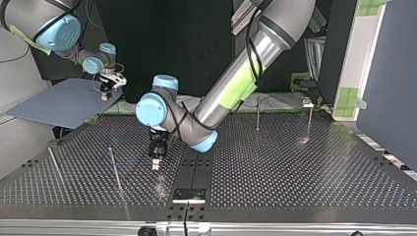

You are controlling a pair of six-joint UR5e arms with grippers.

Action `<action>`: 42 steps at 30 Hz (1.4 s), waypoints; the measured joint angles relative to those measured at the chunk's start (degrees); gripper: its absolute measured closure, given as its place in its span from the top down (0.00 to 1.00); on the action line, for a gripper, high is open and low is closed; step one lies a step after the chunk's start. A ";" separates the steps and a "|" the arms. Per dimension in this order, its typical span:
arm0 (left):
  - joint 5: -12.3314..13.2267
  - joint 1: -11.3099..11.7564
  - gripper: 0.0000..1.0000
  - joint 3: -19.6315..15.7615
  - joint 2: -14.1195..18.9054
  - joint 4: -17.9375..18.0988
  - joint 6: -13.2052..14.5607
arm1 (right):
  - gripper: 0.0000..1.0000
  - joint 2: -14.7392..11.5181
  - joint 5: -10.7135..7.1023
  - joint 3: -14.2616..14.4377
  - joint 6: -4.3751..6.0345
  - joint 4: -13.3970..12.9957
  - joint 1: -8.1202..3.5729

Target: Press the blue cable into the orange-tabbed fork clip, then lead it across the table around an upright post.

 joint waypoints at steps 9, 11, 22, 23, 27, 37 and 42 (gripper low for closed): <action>0.32 0.15 1.00 -0.05 0.00 -0.91 -0.29 | 0.00 -0.17 -2.01 0.01 0.20 -0.01 -0.31; 1.03 0.27 1.00 -0.26 0.01 -1.71 -1.03 | 0.00 -0.18 -2.01 0.01 0.24 0.01 -0.31; 6.79 1.46 1.00 -5.38 1.09 -3.05 -6.81 | 0.00 -0.18 -1.94 0.00 0.36 0.18 -0.33; 7.42 1.66 1.00 -6.01 1.56 -2.69 -7.45 | 0.00 -0.18 -1.93 -0.01 0.36 0.19 -0.32; 9.49 2.22 1.00 -8.07 3.45 -0.95 -9.51 | 0.00 -0.18 -1.93 -0.02 0.38 0.19 -0.30; 13.63 1.81 1.00 -13.02 7.92 2.11 -14.46 | 0.00 -0.18 -1.85 0.00 0.38 0.50 0.10; 13.81 1.50 1.00 -15.28 8.46 1.40 -16.72 | 0.00 -0.18 -1.84 0.00 0.39 0.54 0.17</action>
